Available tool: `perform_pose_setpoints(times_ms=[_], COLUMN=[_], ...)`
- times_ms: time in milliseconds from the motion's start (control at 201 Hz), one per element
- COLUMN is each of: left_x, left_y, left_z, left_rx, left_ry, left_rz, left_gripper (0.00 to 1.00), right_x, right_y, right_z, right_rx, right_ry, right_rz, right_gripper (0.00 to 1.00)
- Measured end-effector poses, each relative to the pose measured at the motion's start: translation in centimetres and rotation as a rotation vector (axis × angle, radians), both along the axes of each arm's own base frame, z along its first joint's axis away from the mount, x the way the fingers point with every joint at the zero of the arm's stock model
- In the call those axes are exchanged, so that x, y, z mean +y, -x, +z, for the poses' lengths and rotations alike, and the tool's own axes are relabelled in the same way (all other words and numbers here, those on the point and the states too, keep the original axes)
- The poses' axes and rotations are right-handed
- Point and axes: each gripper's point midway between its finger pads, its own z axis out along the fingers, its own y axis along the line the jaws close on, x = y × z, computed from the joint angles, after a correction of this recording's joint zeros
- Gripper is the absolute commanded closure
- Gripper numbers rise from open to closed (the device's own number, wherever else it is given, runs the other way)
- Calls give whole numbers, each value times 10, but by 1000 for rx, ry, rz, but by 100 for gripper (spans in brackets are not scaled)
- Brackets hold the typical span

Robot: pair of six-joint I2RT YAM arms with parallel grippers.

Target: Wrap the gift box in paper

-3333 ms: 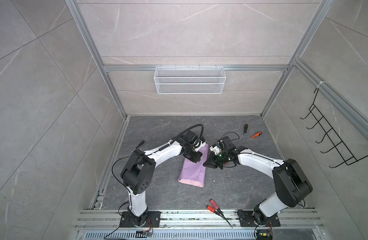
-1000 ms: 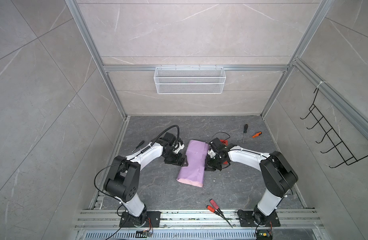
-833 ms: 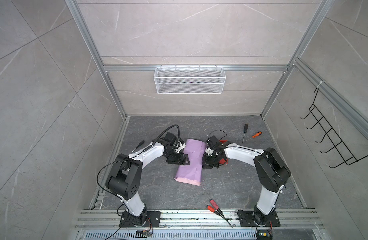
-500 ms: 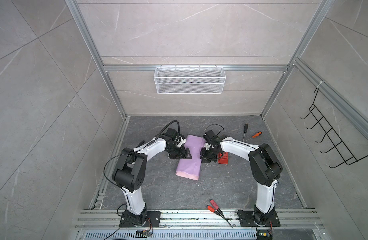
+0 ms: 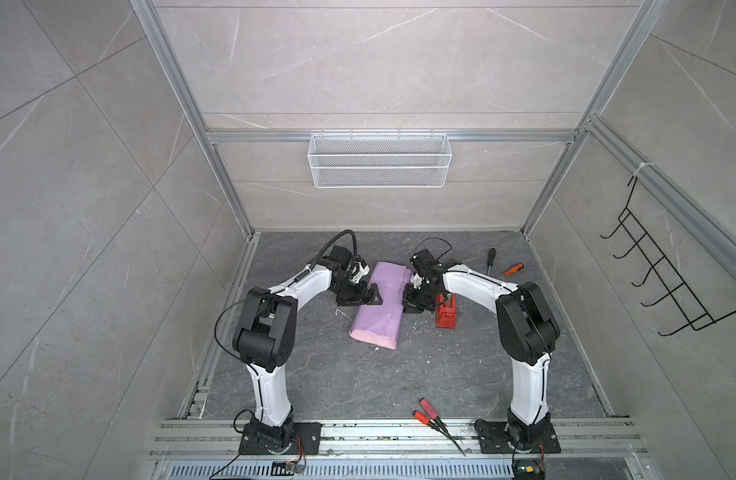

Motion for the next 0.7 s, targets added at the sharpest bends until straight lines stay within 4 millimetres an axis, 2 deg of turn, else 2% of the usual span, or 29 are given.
perform_pose_setpoints(times_ms=[139, 229, 329, 503, 573, 697], left_x=[10, 19, 30, 53, 59, 65], left_y=[5, 12, 20, 26, 27, 34], left_z=[21, 37, 44, 24, 15, 0], left_rx=[-92, -164, -210, -208, -206, -195], left_ry=[-29, -45, -61, -119, -141, -159], left_rz=[-43, -70, -84, -86, -88, -99], left_gripper=[0, 0, 2, 11, 13, 20], right_x=[-10, -13, -14, -5, 4, 26], right_y=[17, 24, 24, 15, 9, -9], right_z=[6, 19, 38, 64, 75, 94], right_rx=[4, -12, -55, -110, -137, -171], right_ry=[6, -2, -23, -72, -120, -216], right_rz=[8, 11, 16, 28, 36, 48], right_gripper=[93, 92, 92, 96, 100, 100])
